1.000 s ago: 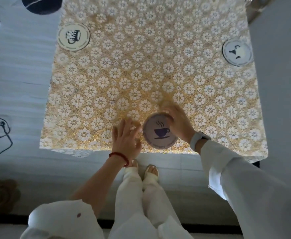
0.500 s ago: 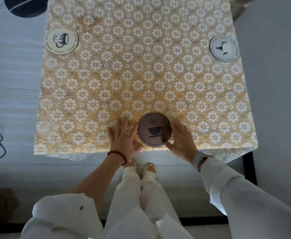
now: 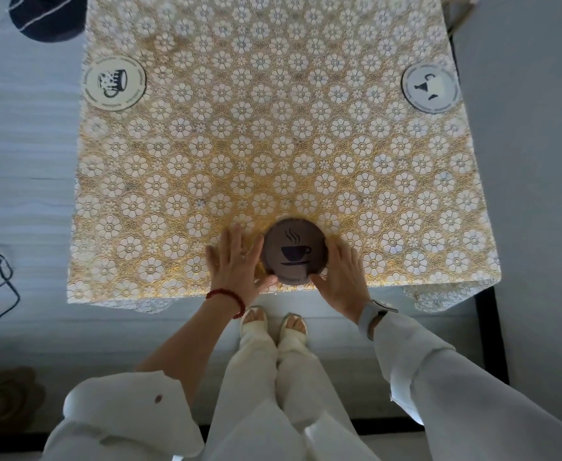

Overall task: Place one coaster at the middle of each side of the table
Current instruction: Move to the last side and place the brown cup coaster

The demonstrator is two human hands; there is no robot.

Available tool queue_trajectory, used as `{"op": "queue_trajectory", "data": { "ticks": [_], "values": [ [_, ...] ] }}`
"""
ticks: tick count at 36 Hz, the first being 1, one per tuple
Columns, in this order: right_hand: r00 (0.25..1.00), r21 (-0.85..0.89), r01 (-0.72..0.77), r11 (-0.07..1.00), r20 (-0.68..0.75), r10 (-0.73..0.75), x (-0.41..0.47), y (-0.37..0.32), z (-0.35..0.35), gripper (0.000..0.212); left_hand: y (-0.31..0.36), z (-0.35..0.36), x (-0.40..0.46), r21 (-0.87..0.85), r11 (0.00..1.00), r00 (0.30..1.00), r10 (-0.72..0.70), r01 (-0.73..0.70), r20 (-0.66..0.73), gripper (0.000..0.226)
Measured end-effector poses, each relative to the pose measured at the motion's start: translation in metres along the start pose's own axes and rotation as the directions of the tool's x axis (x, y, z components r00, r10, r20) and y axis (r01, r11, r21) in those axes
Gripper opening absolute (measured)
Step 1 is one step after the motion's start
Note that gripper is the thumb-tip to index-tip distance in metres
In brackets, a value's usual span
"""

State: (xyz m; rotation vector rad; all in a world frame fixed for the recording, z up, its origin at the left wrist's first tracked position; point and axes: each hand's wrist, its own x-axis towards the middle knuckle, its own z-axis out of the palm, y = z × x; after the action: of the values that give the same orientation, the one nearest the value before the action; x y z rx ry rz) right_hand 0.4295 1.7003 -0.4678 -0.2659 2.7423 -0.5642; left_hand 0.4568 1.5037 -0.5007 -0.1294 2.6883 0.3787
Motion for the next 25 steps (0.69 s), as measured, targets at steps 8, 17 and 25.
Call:
{"op": "queue_trajectory", "data": {
  "ticks": [8, 17, 25],
  "values": [
    [1.000, -0.015, -0.014, 1.000, 0.011, 0.014, 0.0000, -0.0004, 0.0020, 0.063, 0.0025, -0.0005, 0.0013, 0.010, 1.000, 1.000, -0.004, 0.004, 0.014, 0.086],
    [1.000, -0.028, -0.022, 0.999, 0.017, 0.023, -0.0026, 0.0003, 0.0022, 0.065, -0.0001, -0.0005, 0.0016, 0.009, 1.000, 1.000, 0.003, -0.003, 0.012, 0.083],
    [0.999, -0.067, -0.028, 0.997, 0.042, 0.031, -0.0039, 0.0011, 0.0013, 0.066, 0.0005, -0.0022, 0.0021, 0.036, 0.999, 1.000, -0.004, 0.004, 0.016, 0.082]
  ]
}}
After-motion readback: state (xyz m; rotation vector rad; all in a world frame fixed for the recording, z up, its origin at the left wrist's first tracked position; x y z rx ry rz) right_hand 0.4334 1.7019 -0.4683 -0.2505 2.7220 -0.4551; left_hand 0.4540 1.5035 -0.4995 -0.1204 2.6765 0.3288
